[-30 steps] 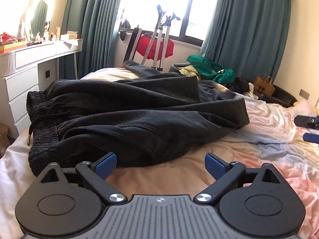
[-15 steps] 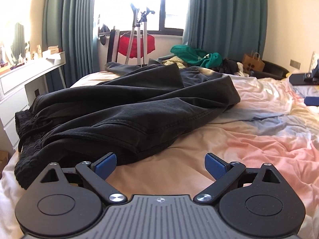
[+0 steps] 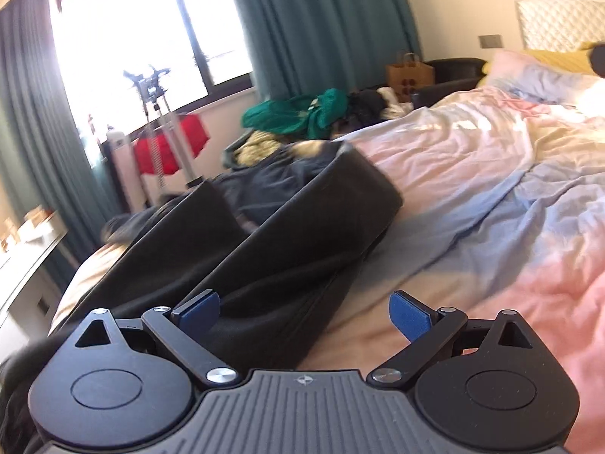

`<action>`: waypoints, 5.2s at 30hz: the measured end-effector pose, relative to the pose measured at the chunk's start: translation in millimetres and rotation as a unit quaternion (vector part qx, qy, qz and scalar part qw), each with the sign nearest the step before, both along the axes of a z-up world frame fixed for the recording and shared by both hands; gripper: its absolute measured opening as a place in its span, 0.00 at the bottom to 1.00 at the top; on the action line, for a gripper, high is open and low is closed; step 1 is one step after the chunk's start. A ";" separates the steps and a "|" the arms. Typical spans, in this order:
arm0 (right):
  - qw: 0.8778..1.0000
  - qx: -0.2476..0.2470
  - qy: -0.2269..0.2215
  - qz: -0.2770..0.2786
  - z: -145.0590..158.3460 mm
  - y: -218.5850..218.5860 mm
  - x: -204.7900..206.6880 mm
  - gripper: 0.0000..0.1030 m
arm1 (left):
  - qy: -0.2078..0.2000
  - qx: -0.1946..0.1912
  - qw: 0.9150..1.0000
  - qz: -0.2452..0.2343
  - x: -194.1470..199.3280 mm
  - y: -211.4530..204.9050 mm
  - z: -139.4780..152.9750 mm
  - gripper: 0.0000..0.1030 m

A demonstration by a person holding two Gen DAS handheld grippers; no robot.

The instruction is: Fold clothes

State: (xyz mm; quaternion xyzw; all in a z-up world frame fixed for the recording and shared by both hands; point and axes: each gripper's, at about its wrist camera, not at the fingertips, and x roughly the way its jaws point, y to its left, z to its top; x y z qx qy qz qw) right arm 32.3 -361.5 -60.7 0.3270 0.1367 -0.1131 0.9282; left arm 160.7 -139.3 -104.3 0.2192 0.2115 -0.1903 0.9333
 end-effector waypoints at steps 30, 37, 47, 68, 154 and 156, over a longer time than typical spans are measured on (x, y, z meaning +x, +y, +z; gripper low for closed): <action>0.990 -0.008 -0.007 -0.141 -61.1 -31.1 41.3 0.86 | 0.110 -0.229 0.966 -0.050 44.1 17.8 107.1 0.02; 0.999 0.014 -0.010 -0.036 -47.0 -12.7 38.3 0.86 | 0.112 -0.343 0.932 0.029 -49.4 156.8 110.0 0.03; 0.965 0.210 0.029 0.155 -75.6 20.7 69.0 0.42 | 0.118 -0.444 0.875 0.151 -69.1 285.3 54.8 0.03; 0.894 0.366 0.041 0.255 -141.8 88.1 228.8 0.71 | 0.113 -0.501 0.815 0.268 -31.7 353.5 16.7 0.03; 0.958 0.265 0.003 -0.110 -86.3 -139.3 7.2 0.24 | 0.299 -0.569 0.697 0.318 -109.5 340.8 -29.1 0.76; 0.954 0.275 0.005 -0.115 -88.7 -139.6 6.5 0.39 | 0.297 -0.603 0.658 0.340 -104.7 351.8 -45.2 0.76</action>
